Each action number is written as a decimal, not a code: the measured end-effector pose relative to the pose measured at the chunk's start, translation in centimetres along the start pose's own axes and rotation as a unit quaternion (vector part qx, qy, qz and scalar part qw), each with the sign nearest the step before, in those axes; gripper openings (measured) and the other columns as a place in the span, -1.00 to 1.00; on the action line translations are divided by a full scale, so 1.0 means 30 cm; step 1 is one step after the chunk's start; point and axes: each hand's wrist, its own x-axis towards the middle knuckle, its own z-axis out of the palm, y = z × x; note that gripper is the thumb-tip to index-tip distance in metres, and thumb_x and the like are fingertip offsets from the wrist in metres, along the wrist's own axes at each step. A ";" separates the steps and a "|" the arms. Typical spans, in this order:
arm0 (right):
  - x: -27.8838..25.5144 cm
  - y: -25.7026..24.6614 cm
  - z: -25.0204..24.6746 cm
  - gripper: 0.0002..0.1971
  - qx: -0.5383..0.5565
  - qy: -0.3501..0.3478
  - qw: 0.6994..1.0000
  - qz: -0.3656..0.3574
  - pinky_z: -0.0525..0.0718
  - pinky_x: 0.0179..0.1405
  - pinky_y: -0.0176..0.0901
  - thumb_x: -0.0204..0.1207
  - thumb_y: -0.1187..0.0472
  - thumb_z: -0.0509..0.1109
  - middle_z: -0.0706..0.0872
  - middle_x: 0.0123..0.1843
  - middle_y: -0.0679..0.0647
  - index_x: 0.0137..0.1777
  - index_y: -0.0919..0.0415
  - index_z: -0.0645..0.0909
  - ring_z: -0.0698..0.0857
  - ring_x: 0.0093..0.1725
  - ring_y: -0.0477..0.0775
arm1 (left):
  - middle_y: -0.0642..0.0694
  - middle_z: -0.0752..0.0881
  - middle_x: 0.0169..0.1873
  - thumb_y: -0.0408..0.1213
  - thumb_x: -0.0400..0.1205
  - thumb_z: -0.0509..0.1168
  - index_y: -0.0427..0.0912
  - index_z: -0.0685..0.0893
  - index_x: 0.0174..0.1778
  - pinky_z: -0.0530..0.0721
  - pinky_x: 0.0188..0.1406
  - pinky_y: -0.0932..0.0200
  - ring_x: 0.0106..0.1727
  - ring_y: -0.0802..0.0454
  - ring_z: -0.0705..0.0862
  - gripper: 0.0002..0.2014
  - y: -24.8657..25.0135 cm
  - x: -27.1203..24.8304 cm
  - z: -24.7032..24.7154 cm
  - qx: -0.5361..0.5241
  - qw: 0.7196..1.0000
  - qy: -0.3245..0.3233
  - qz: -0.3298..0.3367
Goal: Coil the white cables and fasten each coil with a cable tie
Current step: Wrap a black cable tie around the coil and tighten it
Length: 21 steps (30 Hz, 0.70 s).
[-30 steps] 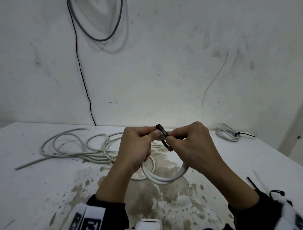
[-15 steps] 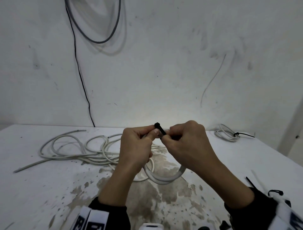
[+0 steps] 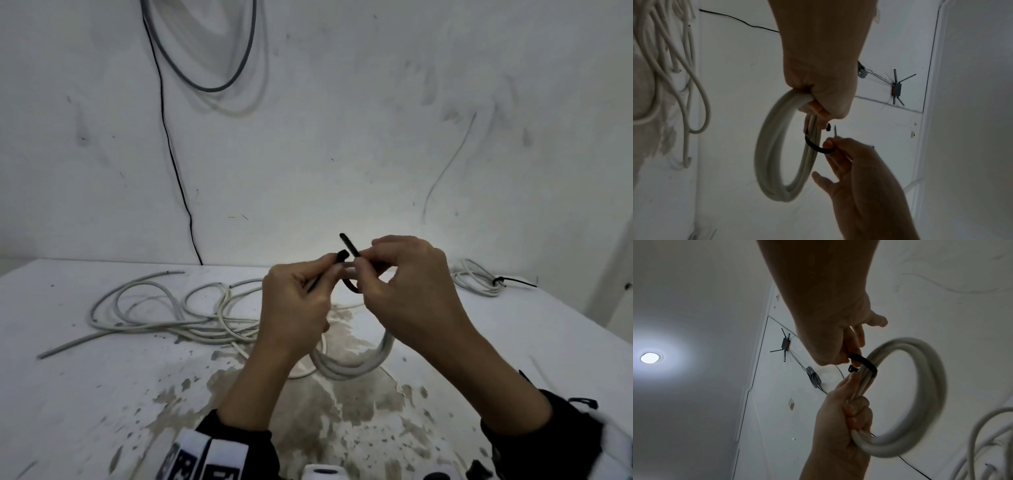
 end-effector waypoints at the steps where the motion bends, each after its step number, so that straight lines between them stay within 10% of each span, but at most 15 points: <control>1: 0.000 -0.005 -0.003 -0.85 0.016 0.020 1.000 -0.006 0.44 -0.12 -0.50 0.49 0.31 0.36 0.78 -0.31 0.14 -0.08 0.26 0.78 0.69 -0.08 0.04 | -0.02 0.71 -0.60 -0.41 0.58 0.34 -0.17 0.81 -0.03 0.28 -0.81 0.40 -0.80 0.20 0.27 -0.84 0.001 0.007 -0.006 -0.040 0.999 0.006 -0.031; 5: -0.007 0.012 0.012 -0.64 0.043 0.041 0.997 -0.043 0.44 -0.09 -0.64 0.51 0.34 0.38 0.79 -0.16 0.13 0.31 0.16 0.64 0.69 0.07 0.08 | -0.15 0.49 -0.73 -0.42 0.59 0.32 -0.21 0.80 0.00 0.20 -0.76 0.43 -0.80 0.14 0.20 -0.83 -0.006 0.025 -0.026 -0.121 0.987 0.016 -0.108; 11: -0.025 0.027 0.047 -0.76 -0.105 0.028 0.983 -0.145 0.26 -0.14 -0.44 0.36 0.39 0.34 0.61 -0.63 0.12 -0.04 0.35 0.77 0.67 -0.07 0.26 | -0.20 0.78 -0.47 -0.42 0.59 0.32 -0.13 0.81 -0.11 0.24 -0.75 0.45 -0.79 0.16 0.27 -0.83 0.005 0.020 -0.026 -0.111 0.988 0.005 -0.109; 21: -0.039 0.016 0.056 -0.78 -0.112 0.029 0.981 -0.158 0.53 -0.13 -0.22 0.34 0.39 0.35 0.64 -0.60 0.14 -0.08 0.36 0.77 0.68 -0.03 0.28 | -0.09 0.85 -0.34 -0.43 0.59 0.32 -0.03 0.81 -0.21 0.27 -0.76 0.44 -0.78 0.14 0.28 -0.78 0.014 0.020 -0.036 -0.091 0.990 0.005 -0.103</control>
